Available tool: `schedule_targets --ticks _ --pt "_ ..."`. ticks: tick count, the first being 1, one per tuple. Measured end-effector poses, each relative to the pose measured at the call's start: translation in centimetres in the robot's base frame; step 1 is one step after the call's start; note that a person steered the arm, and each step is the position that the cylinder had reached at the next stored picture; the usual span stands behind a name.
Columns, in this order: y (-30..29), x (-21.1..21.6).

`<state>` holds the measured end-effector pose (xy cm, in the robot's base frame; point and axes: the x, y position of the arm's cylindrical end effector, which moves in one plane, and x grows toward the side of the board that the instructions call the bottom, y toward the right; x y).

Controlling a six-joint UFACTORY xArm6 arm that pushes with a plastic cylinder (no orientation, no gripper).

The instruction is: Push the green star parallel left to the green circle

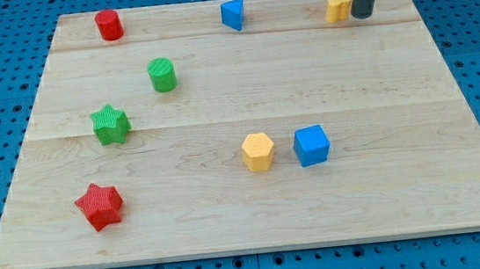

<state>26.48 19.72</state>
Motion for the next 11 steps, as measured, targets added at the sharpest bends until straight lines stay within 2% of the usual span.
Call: schedule_targets --ticks 2,5,6,7,8,9,11 --pt "-0.7 3.2" --pt "-0.9 4.1" --pt "-3.9 5.9" --pt "-9.5 8.4" --pt "-17.2 8.7" --pt "-20.0 14.7" --pt "-33.3 19.7"
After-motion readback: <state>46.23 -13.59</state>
